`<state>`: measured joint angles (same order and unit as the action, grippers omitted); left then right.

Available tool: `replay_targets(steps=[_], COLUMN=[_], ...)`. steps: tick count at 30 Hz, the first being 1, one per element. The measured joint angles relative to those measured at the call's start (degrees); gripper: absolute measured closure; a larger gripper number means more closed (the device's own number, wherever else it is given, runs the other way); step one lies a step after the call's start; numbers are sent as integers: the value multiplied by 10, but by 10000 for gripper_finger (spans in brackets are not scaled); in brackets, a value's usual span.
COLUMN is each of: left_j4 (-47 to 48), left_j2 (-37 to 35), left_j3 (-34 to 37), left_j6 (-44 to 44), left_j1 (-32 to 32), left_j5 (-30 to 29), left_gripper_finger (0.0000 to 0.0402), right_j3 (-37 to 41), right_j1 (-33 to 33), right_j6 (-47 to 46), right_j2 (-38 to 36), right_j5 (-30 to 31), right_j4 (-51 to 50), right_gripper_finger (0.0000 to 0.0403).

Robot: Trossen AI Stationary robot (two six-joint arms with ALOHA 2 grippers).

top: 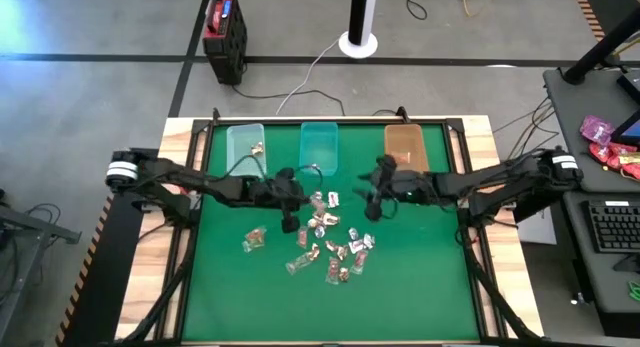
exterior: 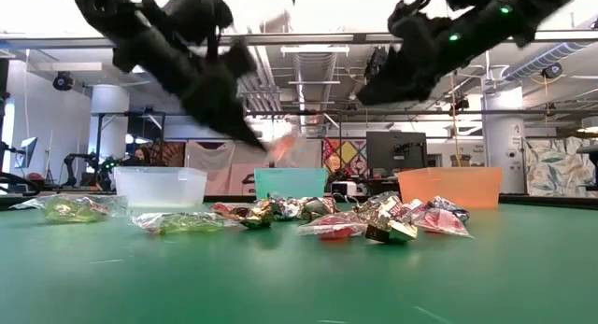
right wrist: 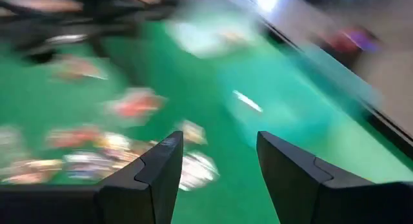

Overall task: Sort candy by brand, put in halloween buckets
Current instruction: Put the orange gummy into the orange bin

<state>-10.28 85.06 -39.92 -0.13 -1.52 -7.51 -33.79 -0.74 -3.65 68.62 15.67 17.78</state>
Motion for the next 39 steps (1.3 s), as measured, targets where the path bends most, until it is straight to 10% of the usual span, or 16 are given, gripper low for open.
replay_targets(steps=[7, 21, 30, 39], left_j4=[-143, -241, -242, -191], left_j2=[-33, 25, 24, 10], left_j3=[0, -5, -4, -5], left_j6=[-26, -71, -68, -68], left_j1=[1, 3, 3, -7], left_j5=[90, 116, 113, 110], left_gripper_finger=[401, 402, 401, 331], right_j3=[79, 8, 6, -10], right_j1=[-32, -35, -35, -34], right_j6=[102, 142, 155, 145], right_j2=[39, 137, 136, 110], right_j5=[-55, -84, -83, -65], right_j4=[317, 331, 333, 288], right_gripper_finger=[211, 220, 372, 391])
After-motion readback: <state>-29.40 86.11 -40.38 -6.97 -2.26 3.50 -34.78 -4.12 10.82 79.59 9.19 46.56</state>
